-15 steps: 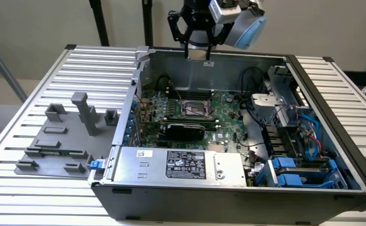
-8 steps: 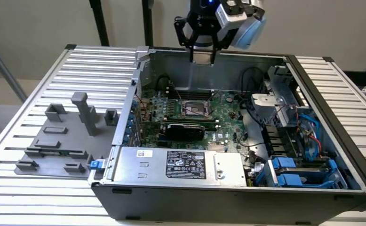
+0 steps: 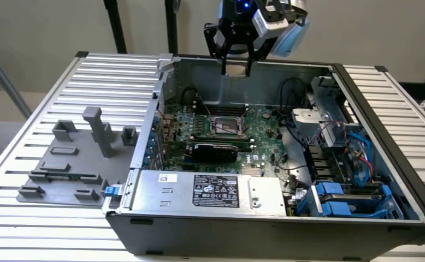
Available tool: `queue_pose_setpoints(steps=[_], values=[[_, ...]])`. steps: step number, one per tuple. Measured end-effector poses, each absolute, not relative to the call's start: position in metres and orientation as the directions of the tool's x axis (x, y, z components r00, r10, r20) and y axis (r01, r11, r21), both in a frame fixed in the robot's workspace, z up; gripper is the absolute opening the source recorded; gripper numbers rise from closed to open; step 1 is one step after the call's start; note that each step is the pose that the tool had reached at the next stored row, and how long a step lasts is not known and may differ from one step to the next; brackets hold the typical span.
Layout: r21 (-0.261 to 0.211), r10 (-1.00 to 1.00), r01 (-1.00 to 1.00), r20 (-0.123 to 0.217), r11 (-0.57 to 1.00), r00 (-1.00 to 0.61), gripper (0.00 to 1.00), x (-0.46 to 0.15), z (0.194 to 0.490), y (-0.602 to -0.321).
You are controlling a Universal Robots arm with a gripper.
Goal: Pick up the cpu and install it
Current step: 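Place the cpu into insertion slot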
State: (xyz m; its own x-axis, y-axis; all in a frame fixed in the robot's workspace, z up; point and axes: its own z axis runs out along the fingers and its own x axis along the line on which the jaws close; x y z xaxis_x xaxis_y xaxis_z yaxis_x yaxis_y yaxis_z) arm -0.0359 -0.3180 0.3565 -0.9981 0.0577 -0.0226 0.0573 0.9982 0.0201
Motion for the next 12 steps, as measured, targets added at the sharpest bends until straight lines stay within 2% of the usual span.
queue_pose_setpoints(steps=[12], values=[[0.02, 0.058, 0.057, -0.023, 0.998, -0.998, 0.55, -0.036, 0.3563, -0.318]])
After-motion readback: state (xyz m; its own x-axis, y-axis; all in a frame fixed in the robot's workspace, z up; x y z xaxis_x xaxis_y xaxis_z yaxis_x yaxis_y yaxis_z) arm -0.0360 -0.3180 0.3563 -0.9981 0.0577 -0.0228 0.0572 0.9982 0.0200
